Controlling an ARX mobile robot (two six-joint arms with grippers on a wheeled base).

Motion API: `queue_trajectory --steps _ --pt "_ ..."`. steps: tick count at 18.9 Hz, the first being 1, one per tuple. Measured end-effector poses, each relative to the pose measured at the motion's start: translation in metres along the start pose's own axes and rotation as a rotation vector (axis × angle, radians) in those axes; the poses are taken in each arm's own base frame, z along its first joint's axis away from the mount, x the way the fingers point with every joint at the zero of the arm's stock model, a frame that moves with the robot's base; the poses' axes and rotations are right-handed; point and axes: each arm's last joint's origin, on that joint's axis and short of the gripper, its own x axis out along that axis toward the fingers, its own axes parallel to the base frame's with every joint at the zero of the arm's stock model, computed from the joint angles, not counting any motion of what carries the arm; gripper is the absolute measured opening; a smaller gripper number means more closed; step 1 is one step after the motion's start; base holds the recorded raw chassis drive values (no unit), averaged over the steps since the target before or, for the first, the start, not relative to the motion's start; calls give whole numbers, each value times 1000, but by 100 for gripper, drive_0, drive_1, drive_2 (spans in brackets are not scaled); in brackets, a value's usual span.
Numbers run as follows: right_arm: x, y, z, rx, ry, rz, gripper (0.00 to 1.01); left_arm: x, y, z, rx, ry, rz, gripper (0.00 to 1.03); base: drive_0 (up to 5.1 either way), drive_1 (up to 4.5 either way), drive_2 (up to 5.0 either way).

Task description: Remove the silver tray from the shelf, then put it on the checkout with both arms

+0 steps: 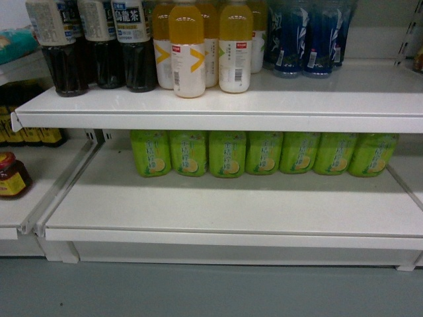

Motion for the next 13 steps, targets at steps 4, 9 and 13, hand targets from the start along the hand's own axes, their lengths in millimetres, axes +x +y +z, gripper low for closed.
queue_trajectory --steps 4,9,13 --pt "0 0 0 0 0 0 98 0 0 0 0 0 0 98 0 0 0" --pt "0 0 0 0 0 0 98 0 0 0 0 0 0 98 0 0 0" --pt "0 0 0 0 0 0 98 0 0 0 0 0 0 98 0 0 0"
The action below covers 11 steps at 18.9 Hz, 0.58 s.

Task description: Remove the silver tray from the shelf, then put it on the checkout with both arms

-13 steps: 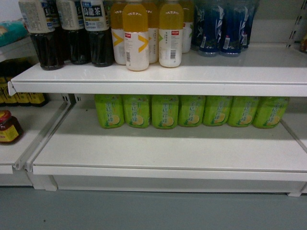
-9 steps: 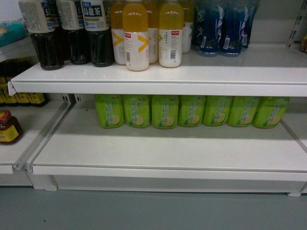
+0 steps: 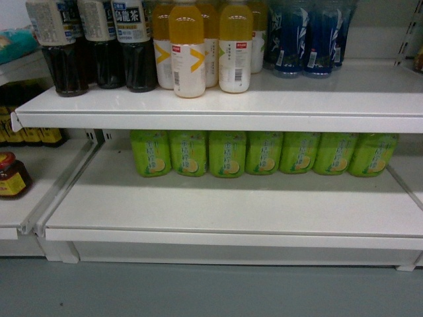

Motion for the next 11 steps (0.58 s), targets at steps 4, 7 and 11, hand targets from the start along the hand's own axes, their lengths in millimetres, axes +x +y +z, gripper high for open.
queue_trajectory --steps 4,7,11 --pt "0 0 0 0 0 0 98 0 0 0 0 0 0 98 0 0 0" --pt "0 0 0 0 0 0 98 0 0 0 0 0 0 98 0 0 0" --pt "0 0 0 0 2 0 98 0 0 0 0 1 0 98 0 0 0"
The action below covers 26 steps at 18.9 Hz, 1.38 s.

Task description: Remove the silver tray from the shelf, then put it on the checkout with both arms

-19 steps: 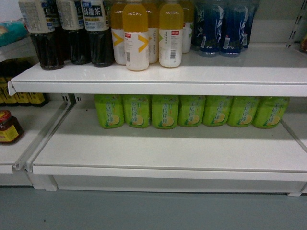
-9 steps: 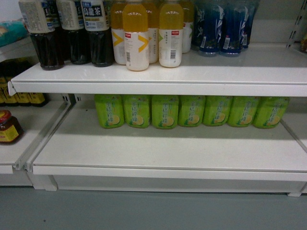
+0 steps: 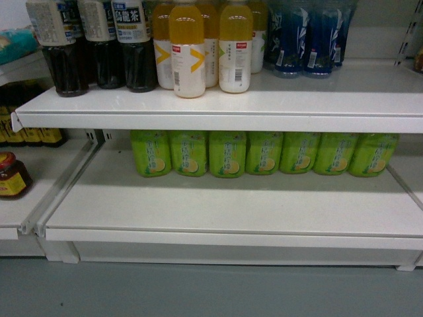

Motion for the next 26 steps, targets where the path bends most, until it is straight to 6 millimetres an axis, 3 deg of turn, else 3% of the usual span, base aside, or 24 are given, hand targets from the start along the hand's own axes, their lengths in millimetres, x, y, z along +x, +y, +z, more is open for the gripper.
queue_trajectory --steps 26 --pt "0 0 0 -2 -4 0 98 0 0 0 0 -5 0 98 0 0 0"
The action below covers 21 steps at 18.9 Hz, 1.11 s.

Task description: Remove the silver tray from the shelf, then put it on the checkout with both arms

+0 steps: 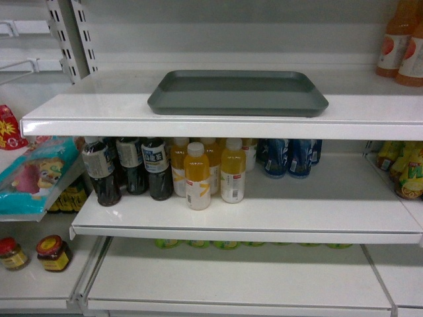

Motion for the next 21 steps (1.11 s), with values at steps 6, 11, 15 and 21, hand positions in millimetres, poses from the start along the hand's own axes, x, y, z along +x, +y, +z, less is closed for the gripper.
queue_trajectory --steps 6,11,15,21 --pt "0 0 0 0 2 0 98 0 0 0 0 3 0 98 0 0 0" --pt "0 0 0 0 2 0 98 0 0 0 0 3 0 98 0 0 0" --pt "0 0 0 0 2 0 98 0 0 0 0 3 0 98 0 0 0" --pt "0 0 0 0 1 0 98 0 0 0 0 3 0 98 0 0 0"
